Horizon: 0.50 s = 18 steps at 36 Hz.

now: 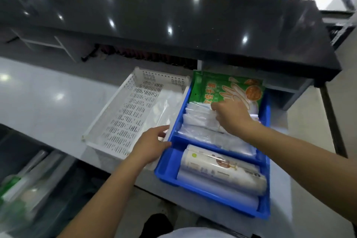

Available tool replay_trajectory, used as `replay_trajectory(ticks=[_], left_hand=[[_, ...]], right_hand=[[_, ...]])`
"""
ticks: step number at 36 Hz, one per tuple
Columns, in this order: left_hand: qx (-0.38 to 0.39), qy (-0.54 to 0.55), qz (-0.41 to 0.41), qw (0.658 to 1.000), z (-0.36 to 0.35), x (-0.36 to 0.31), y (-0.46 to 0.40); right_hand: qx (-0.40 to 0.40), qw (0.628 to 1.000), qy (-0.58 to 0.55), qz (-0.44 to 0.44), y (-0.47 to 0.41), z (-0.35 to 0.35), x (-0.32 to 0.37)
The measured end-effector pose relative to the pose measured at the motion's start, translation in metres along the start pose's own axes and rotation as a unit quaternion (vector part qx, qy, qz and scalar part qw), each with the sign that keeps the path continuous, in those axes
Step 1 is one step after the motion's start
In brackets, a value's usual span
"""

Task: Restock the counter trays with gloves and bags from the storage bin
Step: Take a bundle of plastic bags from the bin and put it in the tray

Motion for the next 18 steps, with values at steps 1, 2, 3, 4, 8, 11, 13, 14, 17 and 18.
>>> replay_trajectory(ticks=[1, 2, 3, 4, 8, 11, 13, 14, 17, 18], left_hand=[[-0.007, 0.005, 0.003, 1.0, 0.0, 0.0, 0.001], [-0.011, 0.012, 0.007, 1.0, -0.001, 0.001, 0.003], [-0.014, 0.017, 0.01, 1.0, -0.001, 0.001, 0.005], [-0.017, 0.02, 0.011, 1.0, -0.002, 0.0, 0.007], [-0.032, 0.024, 0.014, 0.999, -0.001, -0.003, 0.015], [-0.037, 0.02, 0.019, 0.999, -0.001, -0.003, 0.019], [-0.042, 0.014, 0.021, 0.999, -0.001, -0.004, 0.02], [-0.045, 0.01, 0.021, 0.999, -0.001, -0.004, 0.021], [-0.056, -0.002, 0.021, 0.998, -0.002, -0.004, 0.023], [-0.061, -0.01, 0.02, 0.998, -0.003, -0.004, 0.024]], right_hand=[[-0.023, 1.0, 0.011, 0.004, 0.005, -0.001, 0.003], [-0.04, 0.999, 0.019, 0.005, 0.009, -0.002, 0.004], [-0.047, 0.999, 0.028, 0.002, 0.013, -0.004, 0.002], [-0.047, 0.998, 0.036, -0.003, 0.017, -0.006, -0.001], [-0.042, 0.998, 0.053, -0.002, 0.024, -0.012, -0.003], [-0.032, 0.998, 0.048, -0.004, 0.029, -0.016, -0.004], [-0.029, 0.999, 0.037, -0.01, 0.032, -0.017, -0.007], [-0.027, 0.999, 0.031, -0.014, 0.033, -0.017, -0.008], [-0.019, 0.999, 0.013, -0.026, 0.036, -0.017, -0.01], [-0.018, 0.999, 0.002, -0.027, 0.037, -0.016, -0.01]])
Point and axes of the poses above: each hand's wrist, its own y-axis away from the middle knuckle, its own z-axis out of the back of the hand, x = y × z, the point moved 7 cm from there along -y, towards the middle knuckle, and after that the axes turned 14 degrees about z, right-handed, at the moved point
